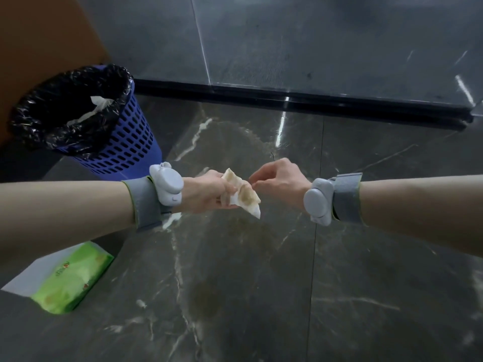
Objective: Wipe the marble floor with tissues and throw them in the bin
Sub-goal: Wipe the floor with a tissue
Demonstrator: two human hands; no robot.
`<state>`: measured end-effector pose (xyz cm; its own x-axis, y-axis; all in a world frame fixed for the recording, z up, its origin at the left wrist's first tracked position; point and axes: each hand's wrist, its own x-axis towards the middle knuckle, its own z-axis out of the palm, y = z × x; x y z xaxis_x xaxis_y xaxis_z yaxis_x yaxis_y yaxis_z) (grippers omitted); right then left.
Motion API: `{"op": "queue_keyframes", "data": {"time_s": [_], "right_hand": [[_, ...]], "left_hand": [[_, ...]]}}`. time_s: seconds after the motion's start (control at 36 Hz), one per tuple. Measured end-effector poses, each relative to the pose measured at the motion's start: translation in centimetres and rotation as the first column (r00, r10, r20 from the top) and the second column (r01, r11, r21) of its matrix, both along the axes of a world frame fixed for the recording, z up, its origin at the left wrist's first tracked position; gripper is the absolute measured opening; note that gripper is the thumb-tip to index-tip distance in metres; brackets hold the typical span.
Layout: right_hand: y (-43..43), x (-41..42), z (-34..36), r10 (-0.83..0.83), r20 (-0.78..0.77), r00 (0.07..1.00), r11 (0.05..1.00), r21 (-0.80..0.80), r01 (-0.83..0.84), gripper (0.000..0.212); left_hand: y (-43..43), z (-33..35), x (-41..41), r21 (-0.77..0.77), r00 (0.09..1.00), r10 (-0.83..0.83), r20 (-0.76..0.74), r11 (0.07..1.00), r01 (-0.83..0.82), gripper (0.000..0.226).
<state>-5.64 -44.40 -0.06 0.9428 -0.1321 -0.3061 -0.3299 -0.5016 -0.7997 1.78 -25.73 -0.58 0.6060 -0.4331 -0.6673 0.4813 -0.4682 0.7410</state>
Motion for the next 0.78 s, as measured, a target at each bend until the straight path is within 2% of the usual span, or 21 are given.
{"op": "queue_keyframes", "data": {"time_s": [0.06,0.11,0.14,0.19,0.25,0.31,0.39,0.44,0.5,0.56,0.61,0.72,0.78], "right_hand": [[-0.2,0.7,-0.4,-0.032,-0.02,0.999,0.999,-0.019,0.032,0.031],[-0.5,1.3,-0.8,-0.02,-0.11,0.994,0.998,0.052,0.026,0.052],[-0.7,1.5,-1.2,0.0,-0.158,0.987,0.995,0.094,0.015,0.052],[-0.9,1.5,-1.8,0.051,-0.193,0.98,0.99,0.14,-0.023,0.034],[-1.0,1.6,-2.3,0.047,-0.174,0.984,0.994,0.105,-0.029,0.028],[-0.9,1.3,-2.4,0.016,-0.14,0.99,1.0,-0.013,-0.018,0.024],[-0.8,2.0,-3.1,0.042,-0.109,0.993,0.983,-0.175,-0.06,0.022],[-1.0,2.2,-3.3,0.132,-0.098,0.986,0.904,-0.396,-0.161,0.036],[-1.4,2.4,-3.7,0.228,-0.089,0.97,0.804,-0.544,-0.239,0.05],[-1.8,2.4,-4.5,0.333,-0.064,0.941,0.749,-0.589,-0.305,0.056],[-1.9,2.0,-5.6,0.453,-0.084,0.887,0.686,-0.602,-0.408,0.061],[-1.4,0.7,-7.5,0.611,-0.182,0.77,0.547,-0.607,-0.577,0.07],[-1.2,0.3,-8.7,0.619,-0.214,0.756,0.526,-0.601,-0.601,0.07]], "left_hand": [[-0.1,0.1,0.1,-0.011,0.999,-0.033,0.015,0.999,0.033,0.033],[-0.4,0.3,0.2,-0.044,0.998,-0.055,0.004,0.998,0.055,0.034],[-0.6,0.1,0.2,-0.053,0.998,-0.061,-0.007,0.997,0.061,0.034],[-0.8,-0.1,0.4,-0.057,0.996,-0.087,-0.01,0.995,0.086,0.034],[-0.9,-0.4,0.9,-0.034,0.993,-0.119,0.012,0.992,0.119,0.03],[-1.1,-0.7,1.1,0.07,0.984,-0.151,0.093,0.987,0.145,0.023],[-1.1,-2.1,2.2,0.309,0.945,-0.242,0.222,0.936,0.167,0.021],[-0.6,-2.4,2.8,0.461,0.89,-0.363,0.277,0.862,0.209,0.021],[0.1,-2.5,3.5,0.631,0.806,-0.526,0.272,0.73,0.263,0.03],[0.7,-2.9,4.0,0.784,0.699,-0.672,0.242,0.56,0.267,0.044],[1.3,-3.5,4.3,0.865,0.626,-0.751,0.21,0.44,0.239,0.048],[2.4,-3.9,4.6,0.918,0.601,-0.786,0.144,0.332,0.215,0.049],[3.1,-4.6,5.0,0.93,0.608,-0.787,0.103,0.292,0.221,0.053]]}}
